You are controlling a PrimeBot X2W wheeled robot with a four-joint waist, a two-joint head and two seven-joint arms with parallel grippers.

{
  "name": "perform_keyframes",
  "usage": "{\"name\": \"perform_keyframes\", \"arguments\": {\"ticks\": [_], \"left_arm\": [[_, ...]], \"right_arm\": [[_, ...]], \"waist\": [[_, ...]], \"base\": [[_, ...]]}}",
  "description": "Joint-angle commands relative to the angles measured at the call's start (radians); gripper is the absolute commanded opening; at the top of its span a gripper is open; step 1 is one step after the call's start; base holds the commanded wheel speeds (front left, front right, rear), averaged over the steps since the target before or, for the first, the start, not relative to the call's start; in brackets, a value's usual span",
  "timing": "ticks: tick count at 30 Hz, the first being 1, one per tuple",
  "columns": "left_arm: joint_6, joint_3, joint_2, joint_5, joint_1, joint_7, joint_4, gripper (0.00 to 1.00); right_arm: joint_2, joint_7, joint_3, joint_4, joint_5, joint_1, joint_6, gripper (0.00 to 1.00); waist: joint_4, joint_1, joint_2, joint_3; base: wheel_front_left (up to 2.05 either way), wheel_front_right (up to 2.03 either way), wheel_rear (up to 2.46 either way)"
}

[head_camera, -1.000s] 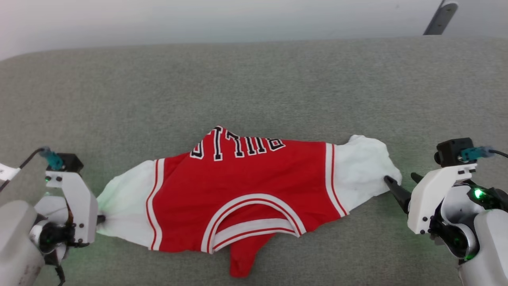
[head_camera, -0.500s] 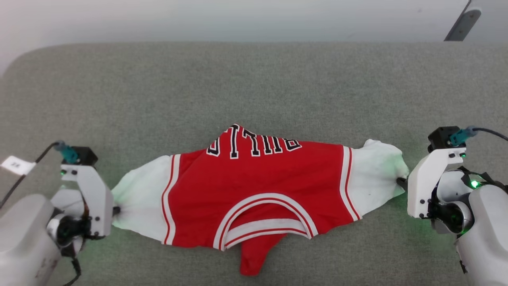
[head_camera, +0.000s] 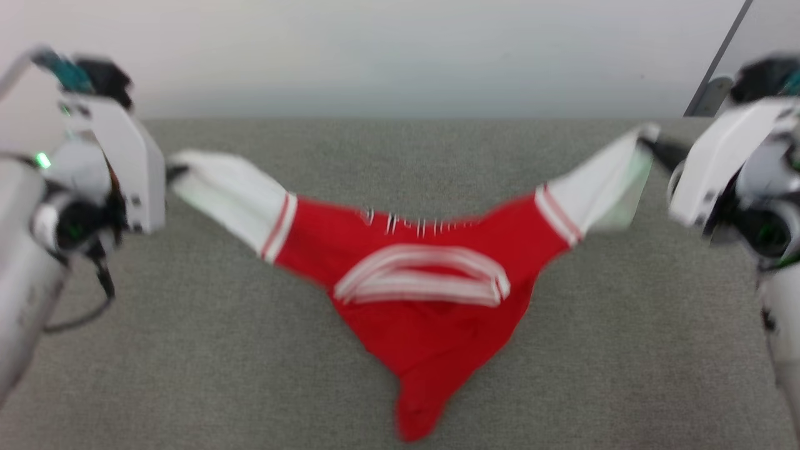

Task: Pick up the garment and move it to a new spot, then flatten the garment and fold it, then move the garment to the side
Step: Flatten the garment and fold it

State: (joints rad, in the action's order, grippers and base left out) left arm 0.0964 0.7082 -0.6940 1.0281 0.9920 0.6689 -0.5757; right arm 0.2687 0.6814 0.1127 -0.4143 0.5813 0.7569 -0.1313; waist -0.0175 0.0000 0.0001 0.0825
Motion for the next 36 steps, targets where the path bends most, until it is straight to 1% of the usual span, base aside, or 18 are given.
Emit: {"name": "perform_keyframes", "arguments": {"ticks": [1,6,12,16,20,24,29,36], "left_arm": [[-0.009,-0.008,-0.002,-0.01,0.029,0.002,0.005,0.0],[-0.026,-0.033,0.0,-0.027,0.145,0.004,0.017,0.0],[-0.025,-0.057,0.019,-0.043,0.266,-0.025,-0.014,0.0],[-0.019,-0.067,0.032,-0.058,0.335,-0.045,-0.046,0.0],[-0.009,-0.073,0.05,-0.075,0.402,-0.079,-0.083,0.0],[0.001,-0.07,0.071,-0.101,0.464,-0.137,-0.13,0.0],[0.01,-0.069,0.109,-0.14,0.571,-0.216,-0.198,0.0],[0.023,-0.073,0.16,-0.204,0.756,-0.419,-0.287,0.0]], "right_arm": [[-0.006,-0.002,-0.015,0.007,0.015,0.03,0.001,0.0],[-0.028,-0.017,-0.065,0.02,0.01,0.137,0.001,0.0],[-0.07,-0.044,-0.11,-0.006,-0.002,0.259,0.001,0.0],[-0.083,-0.074,-0.118,-0.029,-0.039,0.332,0.001,0.0],[-0.092,-0.126,-0.117,-0.068,-0.074,0.404,0.001,0.0],[-0.096,-0.221,-0.1,-0.117,-0.12,0.475,0.001,0.0],[-0.088,-0.344,-0.068,-0.193,-0.178,0.582,0.001,0.0],[-0.066,-0.646,-0.049,-0.305,-0.291,0.739,0.001,0.0]], "waist": [[-0.002,0.0,-0.0001,-0.024],[-0.005,0.0,-0.0001,-0.039],[-0.009,0.0,-0.0001,-0.039],[-0.01,0.0,-0.0001,-0.011],[-0.011,0.0,-0.0001,0.04],[-0.011,0.0,-0.0001,0.105],[-0.011,0.0,-0.0001,0.214],[-0.006,0.0,-0.0001,0.365]], "base": [[0.0,0.0,0.0],[0.0,0.0,0.0],[0.0,0.0,0.0],[0.0,0.0,0.0],[0.0,0.0,0.0],[0.0,0.0,0.0],[0.0,0.0,0.0],[0.0,0.0,0.0]]}}
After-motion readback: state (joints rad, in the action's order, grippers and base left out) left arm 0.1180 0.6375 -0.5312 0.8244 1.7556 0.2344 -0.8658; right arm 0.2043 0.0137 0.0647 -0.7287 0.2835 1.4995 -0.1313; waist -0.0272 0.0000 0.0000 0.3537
